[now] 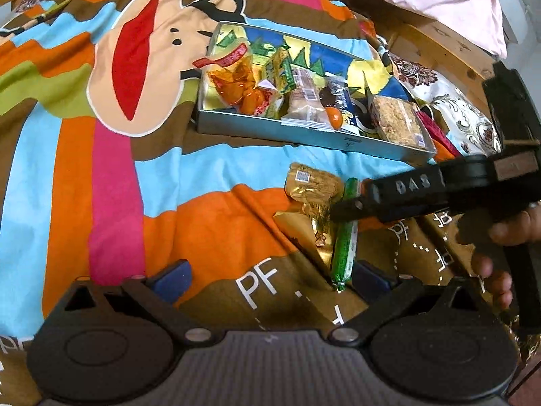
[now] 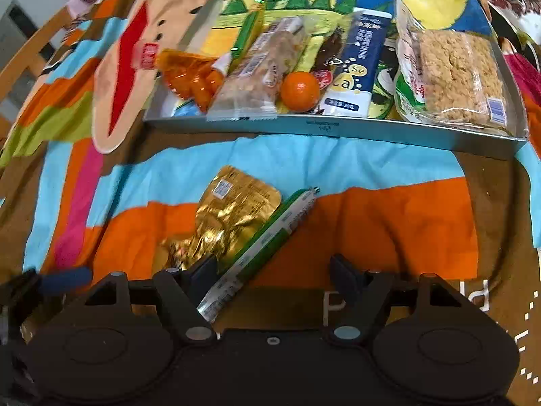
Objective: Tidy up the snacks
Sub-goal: 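Grasp the green sausage stick with the right gripper while the left gripper grasps the gold pouch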
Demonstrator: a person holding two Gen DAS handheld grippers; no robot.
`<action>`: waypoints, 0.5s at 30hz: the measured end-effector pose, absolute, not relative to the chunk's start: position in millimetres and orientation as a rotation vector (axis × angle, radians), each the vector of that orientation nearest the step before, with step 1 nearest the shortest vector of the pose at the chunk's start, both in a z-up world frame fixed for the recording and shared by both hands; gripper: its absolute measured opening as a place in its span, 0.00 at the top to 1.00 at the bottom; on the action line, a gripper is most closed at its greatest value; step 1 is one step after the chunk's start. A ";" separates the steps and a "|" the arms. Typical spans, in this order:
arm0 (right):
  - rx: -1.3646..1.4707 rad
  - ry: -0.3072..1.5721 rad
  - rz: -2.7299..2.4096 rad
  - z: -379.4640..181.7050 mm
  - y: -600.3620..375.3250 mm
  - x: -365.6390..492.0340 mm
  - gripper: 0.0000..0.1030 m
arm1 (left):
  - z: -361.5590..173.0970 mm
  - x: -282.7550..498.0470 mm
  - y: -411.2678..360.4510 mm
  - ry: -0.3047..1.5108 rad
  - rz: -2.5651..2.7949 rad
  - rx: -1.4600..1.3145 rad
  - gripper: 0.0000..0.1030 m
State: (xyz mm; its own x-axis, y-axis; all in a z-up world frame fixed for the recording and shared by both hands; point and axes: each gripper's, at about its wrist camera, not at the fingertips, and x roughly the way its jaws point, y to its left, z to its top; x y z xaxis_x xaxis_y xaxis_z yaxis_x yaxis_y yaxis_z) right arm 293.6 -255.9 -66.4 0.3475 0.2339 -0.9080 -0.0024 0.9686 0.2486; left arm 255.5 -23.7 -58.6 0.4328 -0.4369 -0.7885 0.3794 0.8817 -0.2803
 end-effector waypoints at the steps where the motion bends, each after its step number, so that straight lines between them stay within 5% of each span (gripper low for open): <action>1: 0.208 1.205 0.164 -66.0 -254.7 291.3 0.27 | -58.5 255.0 -24.7 0.997 -0.513 -0.055 0.00; 10: 0.240 1.158 0.094 -76.6 -246.1 294.0 0.19 | -56.7 252.9 -28.3 0.960 -0.510 0.008 0.00; 15: -0.006 1.155 0.142 -76.6 -219.5 287.6 0.26 | -58.0 252.1 -30.0 0.942 -0.495 0.063 0.00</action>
State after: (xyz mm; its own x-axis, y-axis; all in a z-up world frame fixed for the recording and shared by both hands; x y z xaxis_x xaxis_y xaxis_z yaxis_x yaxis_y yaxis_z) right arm 287.6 -219.5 -76.6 0.3963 0.1092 -0.9116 -0.1156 0.9909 0.0684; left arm 252.1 -30.0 -58.0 0.4857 -0.3795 -0.7874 0.4334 0.8869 -0.1601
